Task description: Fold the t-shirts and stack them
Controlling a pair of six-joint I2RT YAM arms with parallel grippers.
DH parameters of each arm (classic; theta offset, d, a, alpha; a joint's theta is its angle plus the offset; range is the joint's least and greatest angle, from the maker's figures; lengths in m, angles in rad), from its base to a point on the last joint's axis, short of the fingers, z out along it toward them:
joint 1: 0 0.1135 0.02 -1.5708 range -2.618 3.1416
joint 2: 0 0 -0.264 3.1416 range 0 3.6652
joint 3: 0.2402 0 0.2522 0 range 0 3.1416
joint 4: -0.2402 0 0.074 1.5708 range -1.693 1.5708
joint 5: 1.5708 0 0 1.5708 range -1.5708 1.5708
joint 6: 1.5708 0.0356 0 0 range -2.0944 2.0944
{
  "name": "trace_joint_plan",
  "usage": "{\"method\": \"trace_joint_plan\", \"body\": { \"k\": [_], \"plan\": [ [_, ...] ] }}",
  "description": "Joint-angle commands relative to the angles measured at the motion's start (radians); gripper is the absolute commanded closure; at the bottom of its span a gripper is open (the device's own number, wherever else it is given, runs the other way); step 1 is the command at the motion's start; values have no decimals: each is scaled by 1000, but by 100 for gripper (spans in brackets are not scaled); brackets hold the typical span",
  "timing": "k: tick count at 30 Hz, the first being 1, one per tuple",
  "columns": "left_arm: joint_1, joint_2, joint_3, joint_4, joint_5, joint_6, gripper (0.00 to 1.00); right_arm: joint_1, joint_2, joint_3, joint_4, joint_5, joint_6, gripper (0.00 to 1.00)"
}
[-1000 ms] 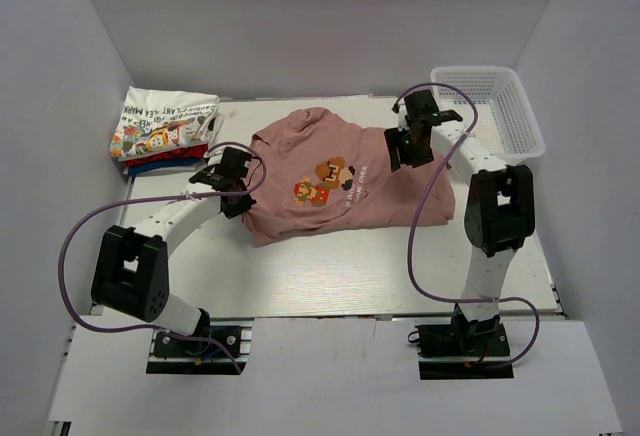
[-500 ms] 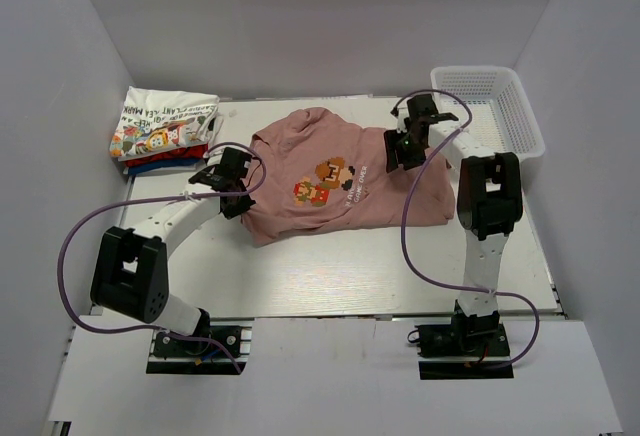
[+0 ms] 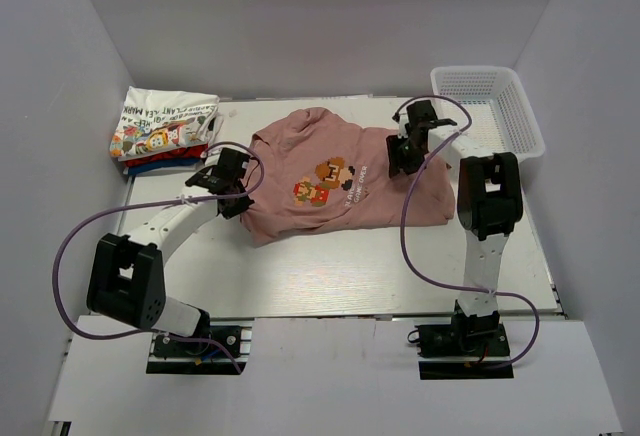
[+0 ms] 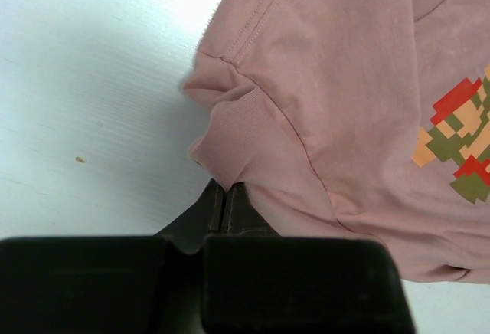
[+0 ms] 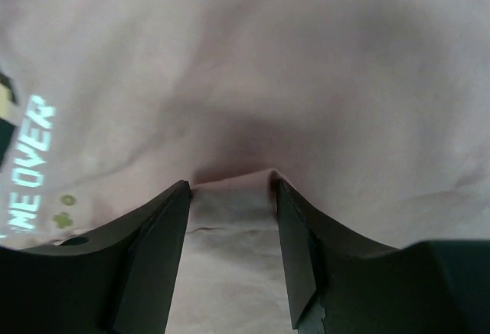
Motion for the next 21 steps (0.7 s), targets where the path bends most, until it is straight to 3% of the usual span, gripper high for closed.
{"method": "trace_joint_plan", "body": {
  "k": [1, 7, 10, 11, 14, 21],
  "plan": [
    [5, -55, -6, 2, -21, -15, 100, -14, -47, -29, 8, 52, 4, 45],
    [5, -55, -15, 2, -12, -15, 100, -14, -56, -40, 24, -3, 4, 46],
    [5, -64, -15, 11, -12, -15, 100, -13, -62, -46, 59, -54, 4, 61],
    [5, -64, -15, 11, -12, -15, 100, -13, -64, -44, 62, -72, 4, 74],
    [5, -73, -15, 11, -12, -15, 100, -13, -67, -20, 42, -66, 38, 100],
    [5, -132, 55, 20, -47, -4, 100, -13, -232, -20, 18, 23, 95, 100]
  ]
}}
